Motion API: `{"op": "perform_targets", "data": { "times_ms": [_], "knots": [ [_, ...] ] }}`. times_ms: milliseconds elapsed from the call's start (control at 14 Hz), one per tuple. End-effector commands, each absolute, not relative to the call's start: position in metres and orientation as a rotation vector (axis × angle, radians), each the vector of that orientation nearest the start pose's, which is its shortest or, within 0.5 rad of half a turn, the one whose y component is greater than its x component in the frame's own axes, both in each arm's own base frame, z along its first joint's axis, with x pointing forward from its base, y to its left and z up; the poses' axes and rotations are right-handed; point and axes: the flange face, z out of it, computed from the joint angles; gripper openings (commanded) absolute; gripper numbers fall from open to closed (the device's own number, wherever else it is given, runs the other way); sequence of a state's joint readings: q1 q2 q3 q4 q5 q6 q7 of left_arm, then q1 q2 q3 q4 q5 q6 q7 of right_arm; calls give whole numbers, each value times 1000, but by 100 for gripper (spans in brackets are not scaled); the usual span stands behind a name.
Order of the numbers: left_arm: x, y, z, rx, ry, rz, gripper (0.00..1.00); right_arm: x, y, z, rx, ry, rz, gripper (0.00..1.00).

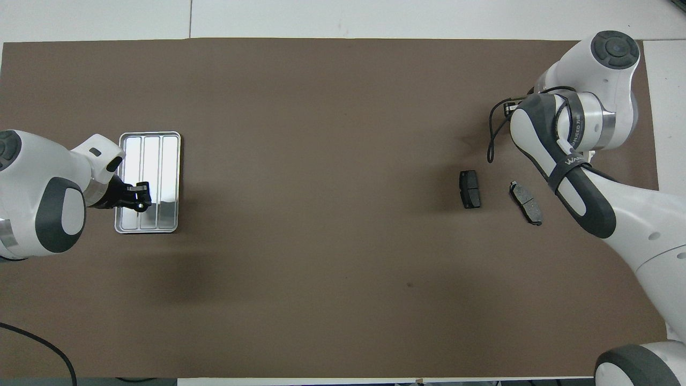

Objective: Pick bearing gear from pile to tray

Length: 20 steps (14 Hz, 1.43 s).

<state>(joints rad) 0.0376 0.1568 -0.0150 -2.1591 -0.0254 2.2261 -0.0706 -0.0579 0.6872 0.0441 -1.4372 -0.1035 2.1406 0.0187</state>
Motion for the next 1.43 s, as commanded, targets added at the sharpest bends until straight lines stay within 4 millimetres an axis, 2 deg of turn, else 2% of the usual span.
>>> {"op": "perform_targets", "data": {
  "times_ms": [0, 143, 285, 428, 570, 641, 713, 784, 855, 926, 998, 1140, 1354],
  "knots": [
    [532, 13, 323, -3161, -166, 103, 2, 726, -27, 281, -3202, 9, -22, 0],
    [530, 13, 321, -3161, -180, 108, 4, 725, -26, 280, -3202, 7, -5, 0],
    [526, 12, 315, -3160, -165, 122, 4, 724, -20, 287, -3203, -7, 24, 0],
    [524, 12, 309, -3161, -172, 91, 5, 727, -13, 313, -3197, 11, 52, 0],
    [523, 13, 308, -3161, -175, 88, 6, 724, -4, 348, -3182, 52, 44, 0],
    [523, 13, 308, -3162, -173, 83, 6, 720, 17, 369, -3182, 49, 38, 0],
    [523, 13, 308, -3161, -171, 83, 7, 713, 35, 380, -3183, 67, 79, 0],
    [523, 13, 308, -3160, -171, 86, 8, 707, 47, 391, -3181, 139, 107, 0],
    [523, 13, 308, -3161, -173, 86, 8, 699, 66, 408, -3168, 204, 119, 0],
    [523, 13, 308, -3161, -173, 86, 9, 691, 92, 422, -3160, 225, 135, 0],
    [523, 13, 308, -3162, -173, 83, 15, 680, 117, 436, -3150, 269, 154, 0],
    [523, 13, 308, -3161, -175, 78, 15, 661, 158, 456, -3114, 428, 199, 0],
    [526, 13, 304, -3161, -193, 47, 15, 630, 234, 478, -3063, 606, 222, 0]
  ]
}}
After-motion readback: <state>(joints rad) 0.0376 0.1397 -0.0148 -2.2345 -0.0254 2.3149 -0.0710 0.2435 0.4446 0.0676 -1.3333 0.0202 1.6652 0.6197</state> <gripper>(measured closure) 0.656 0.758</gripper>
